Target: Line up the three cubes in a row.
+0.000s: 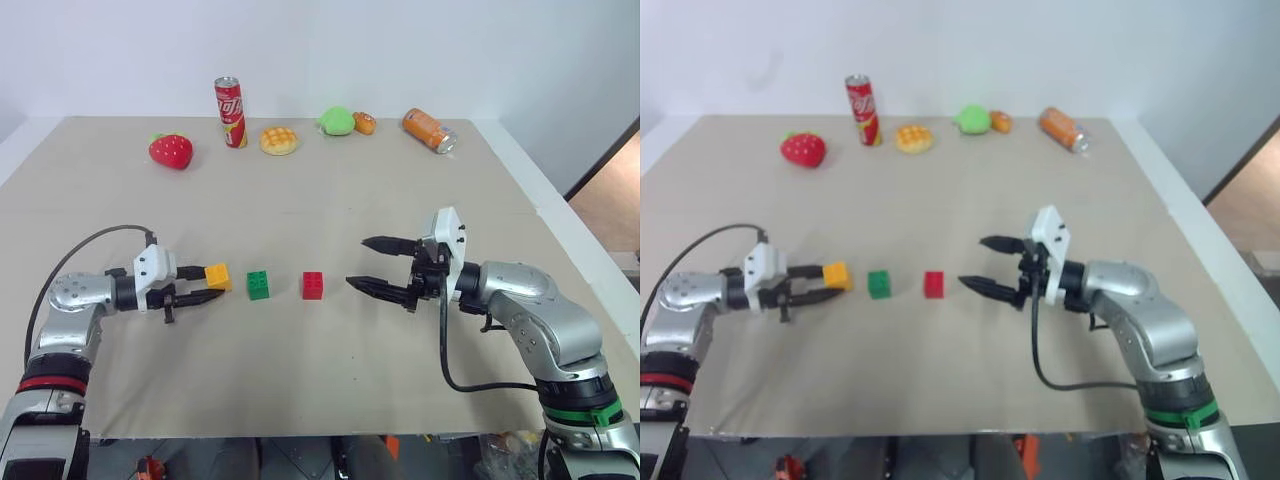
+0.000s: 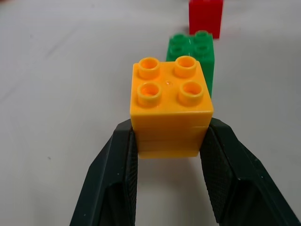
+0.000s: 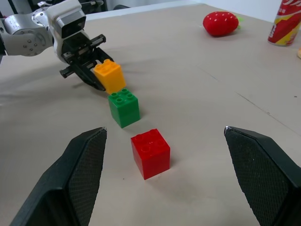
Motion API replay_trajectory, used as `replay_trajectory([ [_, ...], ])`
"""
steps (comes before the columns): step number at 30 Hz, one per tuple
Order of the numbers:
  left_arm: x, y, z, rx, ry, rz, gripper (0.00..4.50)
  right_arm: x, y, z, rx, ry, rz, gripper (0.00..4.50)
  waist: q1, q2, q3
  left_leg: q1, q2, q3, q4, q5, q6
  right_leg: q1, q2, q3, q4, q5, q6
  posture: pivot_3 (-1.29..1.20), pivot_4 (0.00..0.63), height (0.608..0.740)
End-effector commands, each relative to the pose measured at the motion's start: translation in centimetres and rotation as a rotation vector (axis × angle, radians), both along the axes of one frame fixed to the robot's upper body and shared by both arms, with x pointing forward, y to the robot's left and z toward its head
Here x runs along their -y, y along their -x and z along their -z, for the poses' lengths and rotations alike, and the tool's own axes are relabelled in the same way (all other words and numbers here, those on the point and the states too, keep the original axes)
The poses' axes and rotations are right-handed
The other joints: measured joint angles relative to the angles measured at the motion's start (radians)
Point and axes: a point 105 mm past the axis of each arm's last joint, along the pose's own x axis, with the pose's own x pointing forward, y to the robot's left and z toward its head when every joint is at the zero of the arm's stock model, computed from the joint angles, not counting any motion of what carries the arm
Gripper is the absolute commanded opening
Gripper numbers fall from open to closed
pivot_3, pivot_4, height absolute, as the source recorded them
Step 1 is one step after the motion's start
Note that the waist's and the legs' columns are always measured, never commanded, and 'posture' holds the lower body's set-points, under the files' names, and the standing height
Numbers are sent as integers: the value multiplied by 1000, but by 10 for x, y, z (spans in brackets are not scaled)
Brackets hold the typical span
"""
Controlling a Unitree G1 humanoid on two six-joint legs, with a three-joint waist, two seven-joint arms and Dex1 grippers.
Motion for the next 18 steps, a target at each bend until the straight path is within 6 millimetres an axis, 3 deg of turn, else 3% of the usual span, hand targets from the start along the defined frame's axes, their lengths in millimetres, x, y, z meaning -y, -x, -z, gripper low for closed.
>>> replay_trajectory([
  [1, -9, -2, 0, -6, -38, 5, 1295, 1, 9, -11, 32, -4, -13, 4140, 1, 0, 0, 0, 0, 0, 0, 0, 0, 0, 0, 0, 0, 0, 0, 0, 150, 740],
  [9, -12, -9, 2, -27, -23, -3, 1295, 17, 18, -3, -24, 36, 2, 4140, 1, 0, 0, 0, 0, 0, 1, 0, 0, 1, 0, 0, 0, 0, 1, 0, 150, 740],
  [18, 1, 0, 5, -50, 25, 80, 1295, 15, 19, 0, -28, 49, 0, 4140, 1, 0, 0, 0, 0, 0, 1, 0, 0, 1, 0, 0, 0, 0, 1, 0, 150, 740],
])
